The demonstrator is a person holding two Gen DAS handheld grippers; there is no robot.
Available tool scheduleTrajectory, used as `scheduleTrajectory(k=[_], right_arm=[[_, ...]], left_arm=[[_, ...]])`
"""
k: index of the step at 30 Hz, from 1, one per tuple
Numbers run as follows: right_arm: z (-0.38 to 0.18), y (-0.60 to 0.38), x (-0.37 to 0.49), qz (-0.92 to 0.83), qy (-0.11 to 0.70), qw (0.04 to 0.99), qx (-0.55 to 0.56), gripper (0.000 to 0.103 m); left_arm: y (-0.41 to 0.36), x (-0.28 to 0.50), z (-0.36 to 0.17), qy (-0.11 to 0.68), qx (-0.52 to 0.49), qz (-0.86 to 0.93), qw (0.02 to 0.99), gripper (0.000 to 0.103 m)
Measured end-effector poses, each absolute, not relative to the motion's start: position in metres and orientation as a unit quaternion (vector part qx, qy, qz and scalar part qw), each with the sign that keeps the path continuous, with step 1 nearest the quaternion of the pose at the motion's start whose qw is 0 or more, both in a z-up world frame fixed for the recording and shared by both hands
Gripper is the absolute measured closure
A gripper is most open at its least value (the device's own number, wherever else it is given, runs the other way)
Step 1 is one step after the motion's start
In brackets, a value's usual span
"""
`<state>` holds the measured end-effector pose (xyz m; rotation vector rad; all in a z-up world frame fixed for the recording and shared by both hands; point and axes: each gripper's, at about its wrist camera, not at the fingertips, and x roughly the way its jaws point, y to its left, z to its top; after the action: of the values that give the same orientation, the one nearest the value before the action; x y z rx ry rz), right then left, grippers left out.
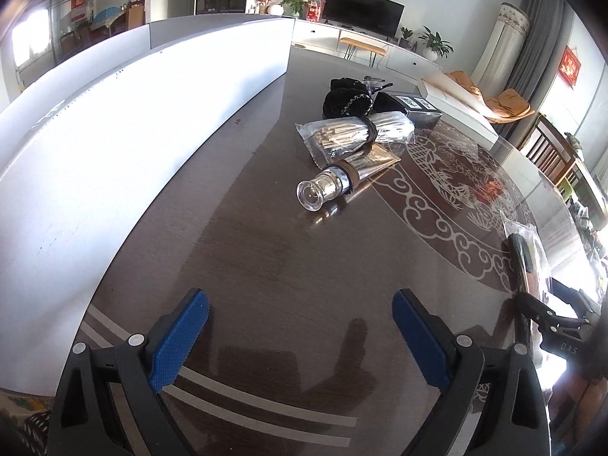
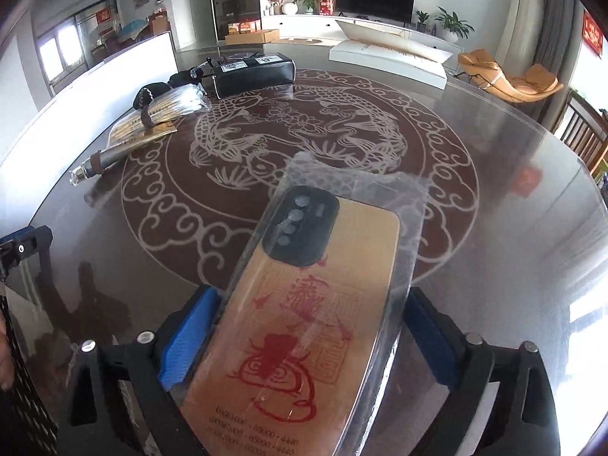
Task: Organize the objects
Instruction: 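Grasp the phone case in the clear bag with the right tool, then lift the bagged phone case with right tool while left tool grasps the silver bottle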
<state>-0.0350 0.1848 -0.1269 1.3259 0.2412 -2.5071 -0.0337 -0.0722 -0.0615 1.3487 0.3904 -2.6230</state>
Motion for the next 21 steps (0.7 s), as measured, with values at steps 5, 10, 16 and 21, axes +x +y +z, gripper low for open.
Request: scheduleTrajectory(k=[5, 10, 16, 21], right_arm=[[-0.1283, 0.1901, -0.0341, -0.877, 0.082, 0.148, 0.45, 0.0], [-0.1292, 0.1905, -0.0355, -0.877, 0.082, 0.147, 0.45, 0.0], [-0.1292, 0.1904, -0.0356, -0.877, 0.082, 0.147, 0.45, 0.0], [-0.1292, 0.1904, -0.0357, -0.877, 0.082, 0.147, 0.45, 0.0]], left_arm=[[-0.0694, -0.0348, -0.0624, 0.126, 0.456, -0.877, 0.079, 0.004], [-0.0686, -0.0343, -0.0621, 0.128, 0.455, -0.878, 0.074, 0.004], [-0.068, -0.0353, -0.0628, 0.13, 0.457, -0.877, 0.07, 0.004], [-0.0672, -0.0348, -0.0621, 0.13, 0.455, -0.878, 0.067, 0.004]])
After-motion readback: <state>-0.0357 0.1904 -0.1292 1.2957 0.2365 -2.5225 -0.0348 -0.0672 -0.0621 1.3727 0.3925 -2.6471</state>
